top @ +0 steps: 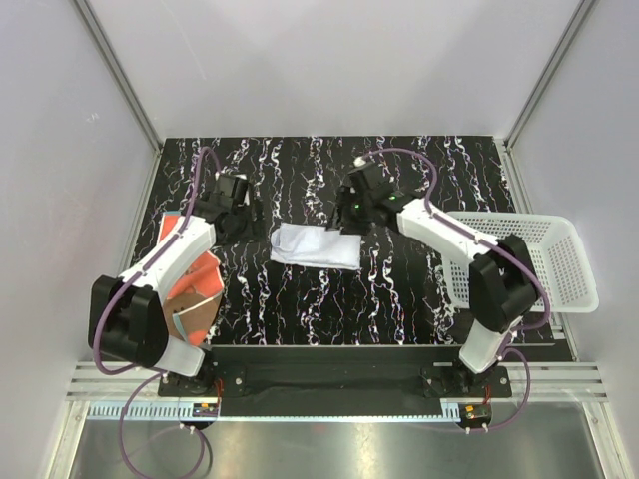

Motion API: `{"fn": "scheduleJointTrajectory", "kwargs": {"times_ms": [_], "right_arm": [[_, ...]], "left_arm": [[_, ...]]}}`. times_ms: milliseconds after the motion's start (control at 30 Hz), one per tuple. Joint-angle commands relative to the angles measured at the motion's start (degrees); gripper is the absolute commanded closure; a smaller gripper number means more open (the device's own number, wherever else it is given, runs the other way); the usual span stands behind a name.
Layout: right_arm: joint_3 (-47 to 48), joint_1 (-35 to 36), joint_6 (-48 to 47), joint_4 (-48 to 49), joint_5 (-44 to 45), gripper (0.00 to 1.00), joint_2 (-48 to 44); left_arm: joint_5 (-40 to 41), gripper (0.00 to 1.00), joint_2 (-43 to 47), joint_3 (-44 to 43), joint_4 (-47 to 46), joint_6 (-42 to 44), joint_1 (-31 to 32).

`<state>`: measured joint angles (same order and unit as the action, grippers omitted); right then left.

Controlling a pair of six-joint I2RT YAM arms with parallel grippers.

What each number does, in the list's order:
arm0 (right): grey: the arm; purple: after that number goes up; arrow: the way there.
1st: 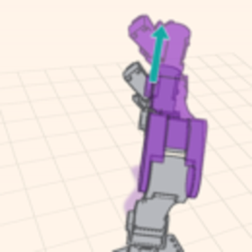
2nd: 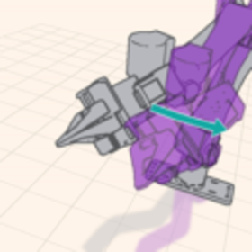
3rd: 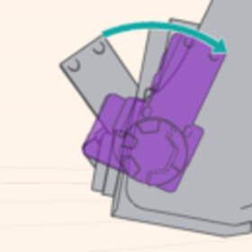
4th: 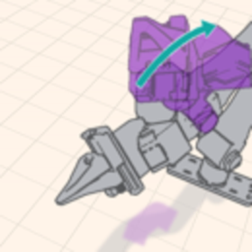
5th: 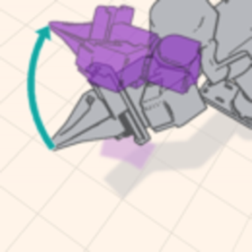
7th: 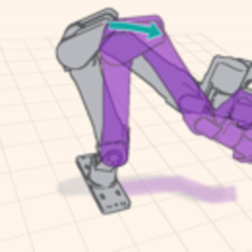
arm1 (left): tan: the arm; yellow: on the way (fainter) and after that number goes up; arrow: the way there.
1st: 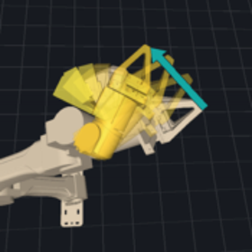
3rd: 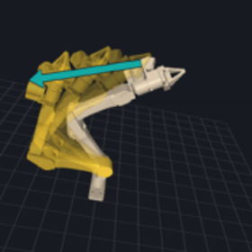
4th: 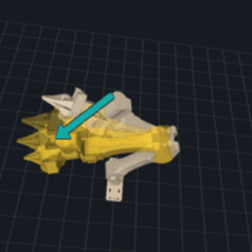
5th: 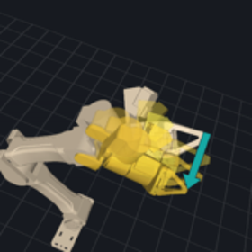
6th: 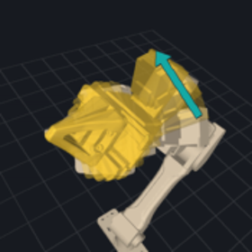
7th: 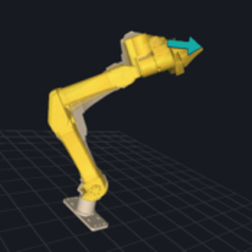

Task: Roll the towels
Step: Fold the towel

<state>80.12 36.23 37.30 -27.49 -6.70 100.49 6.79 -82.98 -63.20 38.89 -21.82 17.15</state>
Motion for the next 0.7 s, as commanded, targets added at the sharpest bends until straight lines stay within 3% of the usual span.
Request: {"fn": "scheduleJointTrajectory", "kwargs": {"times_ms": [0,200,667], "right_arm": [[-6.1,-1.1,2.3,7.9,-3.8,0.51,1.3],[-9.9,-1.1,2.4,11.1,-5.3,0.62,7.3],[-27.0,-0.9,5.1,18.6,-6.6,0.69,6.7]], "left_arm": [[-4.5,0.19,-1.3,-2.6,-3.3,2.1,0.5],[-9.0,0.20,-5.9,-7.5,-2.8,2.7,1.7],[-7.0,0.28,-20.4,-15.5,-1.4,7.1,8.1]]}}
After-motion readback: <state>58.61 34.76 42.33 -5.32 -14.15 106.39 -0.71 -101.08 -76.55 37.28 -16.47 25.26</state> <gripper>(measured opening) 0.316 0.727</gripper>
